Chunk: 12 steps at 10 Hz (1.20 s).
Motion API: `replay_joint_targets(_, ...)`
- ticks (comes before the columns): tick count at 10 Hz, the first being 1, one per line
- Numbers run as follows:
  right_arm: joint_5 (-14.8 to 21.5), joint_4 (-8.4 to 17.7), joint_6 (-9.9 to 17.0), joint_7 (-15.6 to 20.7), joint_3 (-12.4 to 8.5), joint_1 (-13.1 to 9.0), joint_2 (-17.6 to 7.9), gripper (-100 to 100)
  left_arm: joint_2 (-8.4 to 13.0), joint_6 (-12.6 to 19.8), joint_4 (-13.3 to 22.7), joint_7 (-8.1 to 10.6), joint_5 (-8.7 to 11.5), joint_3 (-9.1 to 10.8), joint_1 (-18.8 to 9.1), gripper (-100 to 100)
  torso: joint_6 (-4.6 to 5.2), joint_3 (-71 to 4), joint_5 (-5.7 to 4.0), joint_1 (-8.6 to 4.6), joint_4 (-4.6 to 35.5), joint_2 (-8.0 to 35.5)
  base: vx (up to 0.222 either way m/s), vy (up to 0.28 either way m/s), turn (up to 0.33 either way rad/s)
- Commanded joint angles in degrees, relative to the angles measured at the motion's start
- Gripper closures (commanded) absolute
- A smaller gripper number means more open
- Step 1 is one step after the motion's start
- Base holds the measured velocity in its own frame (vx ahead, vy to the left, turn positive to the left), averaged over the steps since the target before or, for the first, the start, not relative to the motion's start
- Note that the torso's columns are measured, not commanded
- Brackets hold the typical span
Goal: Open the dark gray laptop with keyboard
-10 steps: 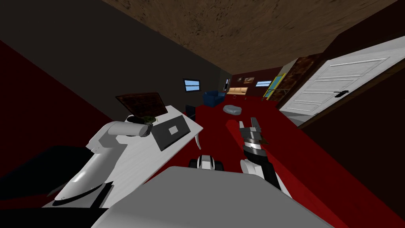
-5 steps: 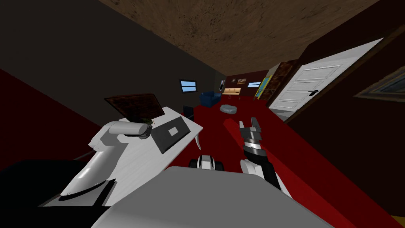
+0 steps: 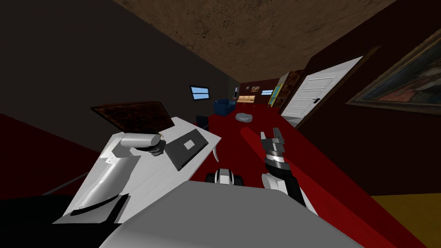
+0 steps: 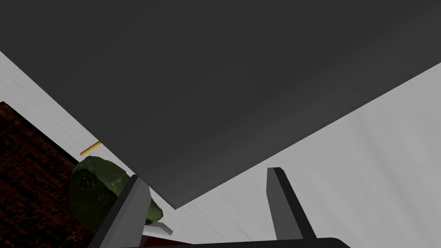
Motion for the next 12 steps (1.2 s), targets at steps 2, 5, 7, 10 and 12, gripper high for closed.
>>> replay_joint_targets(2, 0.0, 0.0, 0.0, 0.0, 0.0, 0.0, 0.0, 0, 1.3, 4.4, -1.4, 1.2, 1.5, 1.04, -1.1, -100, -0.01, -0.1, -0.31, -0.01, 0.2, 0.0, -0.001, 0.028, -0.05)
replay_joint_targets(5, 0.0, 0.0, 0.0, 0.0, 0.0, 0.0, 0.0, 0, 2.6, 8.1, -3.7, 2.08, 2.8, 2.4, -1.7, -100, 0.07, -0.1, -0.51, 0.01, 0.3, 0.0, 0.003, 0.02, -0.029)
replay_joint_targets(7, 0.0, 0.0, 0.0, 0.0, 0.0, 0.0, 0.0, 0, 3.4, 10.6, -5.2, 2.66, 3.6, 3.3, -2.1, -100, 0.07, -0.1, -0.5, 0.02, 0.3, 0.0, 0.003, 0.017, -0.036)
replay_joint_targets(10, 0.0, 0.0, 0.0, 0.0, 0.0, 0.0, 0.0, 0, 4.0, 12.4, -6.6, 3.11, 4.3, 4.0, -2.4, -100, 0.06, -0.1, -0.5, 0.05, 0.3, 0.0, 0.001, 0.019, -0.021)
replay_joint_targets(12, 0.0, 0.0, 0.0, 0.0, 0.0, 0.0, 0.0, 0, 4.1, 12.7, -6.7, 3.19, 4.3, 4.06, -2.4, 0, 0.06, -0.1, -0.52, -0.01, 0.3, 0.0, 0.0, 0.0, 0.0)
